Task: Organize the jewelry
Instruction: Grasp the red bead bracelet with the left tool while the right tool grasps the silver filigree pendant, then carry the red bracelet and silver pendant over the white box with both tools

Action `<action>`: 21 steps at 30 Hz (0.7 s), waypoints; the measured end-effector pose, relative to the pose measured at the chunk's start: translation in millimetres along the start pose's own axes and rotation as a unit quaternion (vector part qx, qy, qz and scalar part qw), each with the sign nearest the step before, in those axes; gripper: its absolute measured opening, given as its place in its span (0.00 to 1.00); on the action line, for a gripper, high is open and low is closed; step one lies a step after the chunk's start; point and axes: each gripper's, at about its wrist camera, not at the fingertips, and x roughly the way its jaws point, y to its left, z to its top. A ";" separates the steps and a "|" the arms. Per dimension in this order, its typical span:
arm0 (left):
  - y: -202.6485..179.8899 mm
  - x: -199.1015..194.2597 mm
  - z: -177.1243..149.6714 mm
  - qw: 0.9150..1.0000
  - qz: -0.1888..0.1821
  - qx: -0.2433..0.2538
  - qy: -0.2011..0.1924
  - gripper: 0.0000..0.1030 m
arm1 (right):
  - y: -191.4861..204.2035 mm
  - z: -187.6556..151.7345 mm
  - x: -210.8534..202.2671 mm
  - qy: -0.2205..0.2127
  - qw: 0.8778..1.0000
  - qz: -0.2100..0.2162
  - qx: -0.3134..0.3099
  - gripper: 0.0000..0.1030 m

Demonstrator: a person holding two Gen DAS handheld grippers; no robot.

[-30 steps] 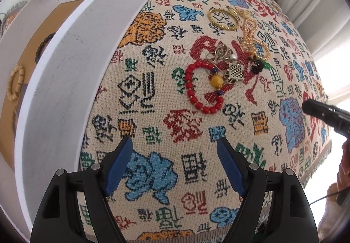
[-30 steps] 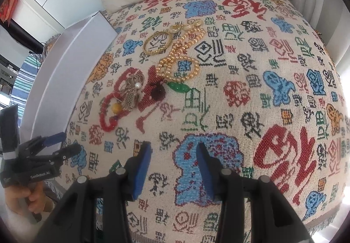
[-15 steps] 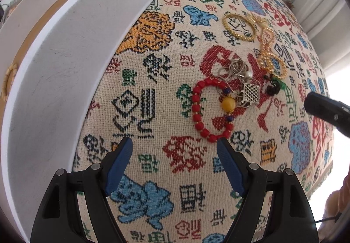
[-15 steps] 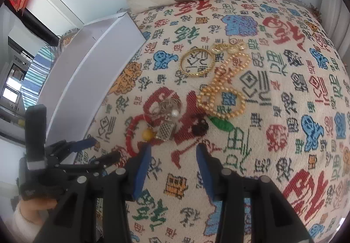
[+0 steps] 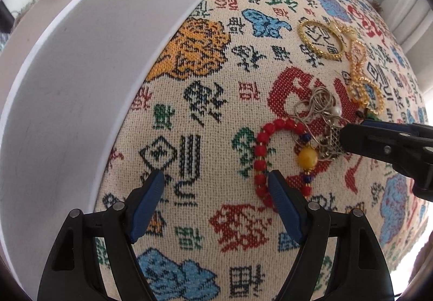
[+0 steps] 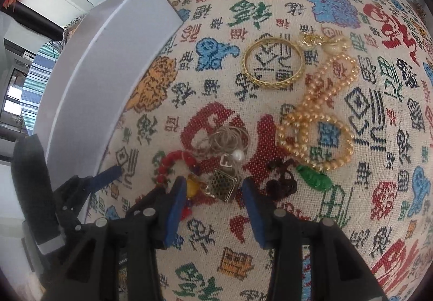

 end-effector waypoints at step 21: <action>28.5 -19.1 -11.8 0.995 -0.090 -0.042 -0.016 0.07 | 51.5 -18.6 23.8 -0.028 0.987 -0.121 -0.100 0.35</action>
